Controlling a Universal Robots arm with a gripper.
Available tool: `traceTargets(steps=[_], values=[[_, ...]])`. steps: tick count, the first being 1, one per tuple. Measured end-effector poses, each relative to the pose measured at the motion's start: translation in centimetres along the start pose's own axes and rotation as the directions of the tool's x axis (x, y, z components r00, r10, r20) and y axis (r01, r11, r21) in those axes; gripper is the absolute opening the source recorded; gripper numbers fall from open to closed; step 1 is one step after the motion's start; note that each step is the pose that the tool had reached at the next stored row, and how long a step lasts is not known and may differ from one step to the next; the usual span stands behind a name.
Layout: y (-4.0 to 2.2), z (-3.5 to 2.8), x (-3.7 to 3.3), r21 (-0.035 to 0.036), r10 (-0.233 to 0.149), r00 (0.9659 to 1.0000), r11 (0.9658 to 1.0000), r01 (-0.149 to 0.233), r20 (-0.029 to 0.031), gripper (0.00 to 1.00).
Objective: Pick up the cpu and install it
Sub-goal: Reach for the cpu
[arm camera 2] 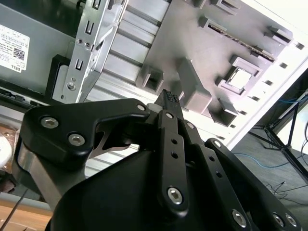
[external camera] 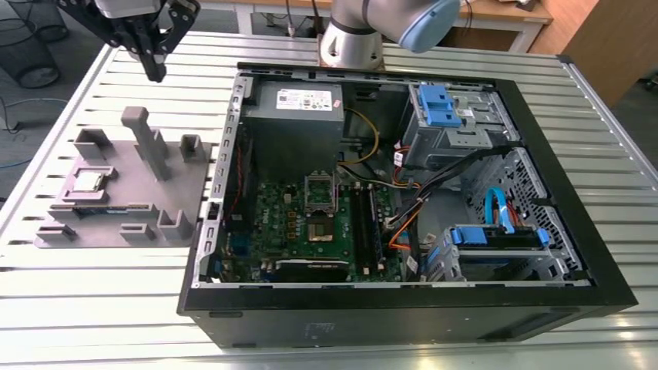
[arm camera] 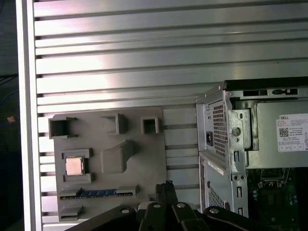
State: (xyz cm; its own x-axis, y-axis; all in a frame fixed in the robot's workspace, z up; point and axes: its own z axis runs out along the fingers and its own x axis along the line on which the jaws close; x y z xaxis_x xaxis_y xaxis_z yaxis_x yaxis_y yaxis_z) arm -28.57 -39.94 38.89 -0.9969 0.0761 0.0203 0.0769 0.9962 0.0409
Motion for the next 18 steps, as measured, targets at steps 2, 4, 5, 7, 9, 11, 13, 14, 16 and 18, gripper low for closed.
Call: traceTargets(steps=[2, 4, 5, 7, 9, 11, 13, 14, 16, 18], values=[[-0.02, 0.01, 0.25, 0.0, 0.0, 1.0, 1.0, 0.0, 0.0, 0.11], [-0.03, 0.02, 0.46, 0.0, 0.0, 1.0, 1.0, 0.0, 0.0, 0.11], [-0.04, 0.02, 0.56, 0.0, 0.0, 1.0, 1.0, 0.0, 0.0, 0.11], [-0.06, 0.04, 0.76, 0.0, 0.0, 1.0, 1.0, 0.0, 0.0, 0.11], [-0.07, 0.06, 0.96, 0.0001, 0.0, 1.0, 1.0, 0.0, -0.0001, 0.11], [-0.1, 0.13, 1.16, 0.0, 0.0, 1.0, 1.0, 0.0, 0.0, 0.11], [-0.14, 0.21, 1.39, 0.0001, 0.0, 1.0, 1.0, 0.0, -0.0001, 0.11], [-0.17, 0.26, 1.55, 0.0, 0.0, 1.0, 1.0, 0.0, -0.0001, 0.11], [-0.21, 0.38, 1.87, 0.0, 0.0, 1.0, 1.0, 0.0, -0.0001, 0.11], [-0.25, 0.49, 2.21, 0.0, 0.0, 1.0, 1.0, 0.0, -0.0001, 0.11]])
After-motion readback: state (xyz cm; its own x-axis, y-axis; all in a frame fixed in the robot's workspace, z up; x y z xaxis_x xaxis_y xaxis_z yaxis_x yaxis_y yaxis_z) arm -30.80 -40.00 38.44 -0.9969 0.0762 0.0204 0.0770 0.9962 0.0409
